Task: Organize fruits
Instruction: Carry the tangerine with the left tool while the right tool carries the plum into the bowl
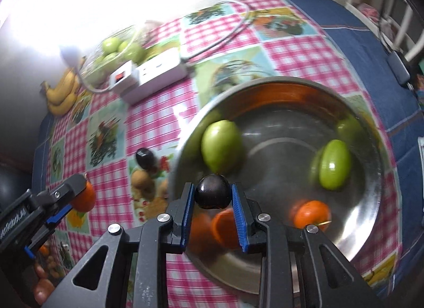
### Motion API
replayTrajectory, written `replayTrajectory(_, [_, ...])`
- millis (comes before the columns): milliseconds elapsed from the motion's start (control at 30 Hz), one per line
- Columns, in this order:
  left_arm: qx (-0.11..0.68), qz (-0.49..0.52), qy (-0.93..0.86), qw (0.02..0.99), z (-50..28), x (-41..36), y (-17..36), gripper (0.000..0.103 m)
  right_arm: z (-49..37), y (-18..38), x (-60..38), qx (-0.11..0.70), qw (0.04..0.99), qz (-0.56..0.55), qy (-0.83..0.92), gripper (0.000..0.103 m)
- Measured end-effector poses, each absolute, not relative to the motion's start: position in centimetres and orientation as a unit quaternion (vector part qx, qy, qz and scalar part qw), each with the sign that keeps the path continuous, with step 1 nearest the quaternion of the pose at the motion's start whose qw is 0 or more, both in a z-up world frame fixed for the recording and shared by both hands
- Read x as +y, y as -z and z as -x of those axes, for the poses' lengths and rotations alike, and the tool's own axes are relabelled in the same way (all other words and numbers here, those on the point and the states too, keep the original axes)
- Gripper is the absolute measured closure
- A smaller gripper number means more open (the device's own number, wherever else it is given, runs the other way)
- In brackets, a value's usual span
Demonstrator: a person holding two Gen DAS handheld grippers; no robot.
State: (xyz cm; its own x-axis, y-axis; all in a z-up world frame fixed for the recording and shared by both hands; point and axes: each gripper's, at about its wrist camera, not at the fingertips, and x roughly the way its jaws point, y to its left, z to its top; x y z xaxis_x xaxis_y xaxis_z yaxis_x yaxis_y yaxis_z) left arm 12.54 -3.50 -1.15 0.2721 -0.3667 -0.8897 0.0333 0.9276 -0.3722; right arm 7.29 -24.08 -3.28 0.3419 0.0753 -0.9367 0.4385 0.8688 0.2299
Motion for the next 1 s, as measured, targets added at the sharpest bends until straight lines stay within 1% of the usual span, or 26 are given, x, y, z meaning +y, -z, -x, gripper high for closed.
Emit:
replayTrajectory(367, [0.590,0.081,0.188,0.781,-10.2,-10.2,0.7,0.063,-5.5,3.4,-28.2,0.549,0.777,-0.268,0.152,0.073])
replayTrajectory(600, [0.582,0.015,0.227,0.780,-8.2,-15.1,1.1,0.063,-4.4,3.2,-30.1,0.538,0.775,-0.289,0.165,0.073])
replayTrajectory(733, [0.579,0.001,0.242,0.778,-7.7,-16.7,1.5,0.063,-3.8,3.2,-31.1,0.533,0.773,-0.294,0.177,0.073])
replayTrajectory(1000, [0.589,0.028,0.243,0.770,-8.4,-16.7,3.2,0.063,-3.5,3.7,-31.8,0.532,0.769,-0.308,0.173,0.073])
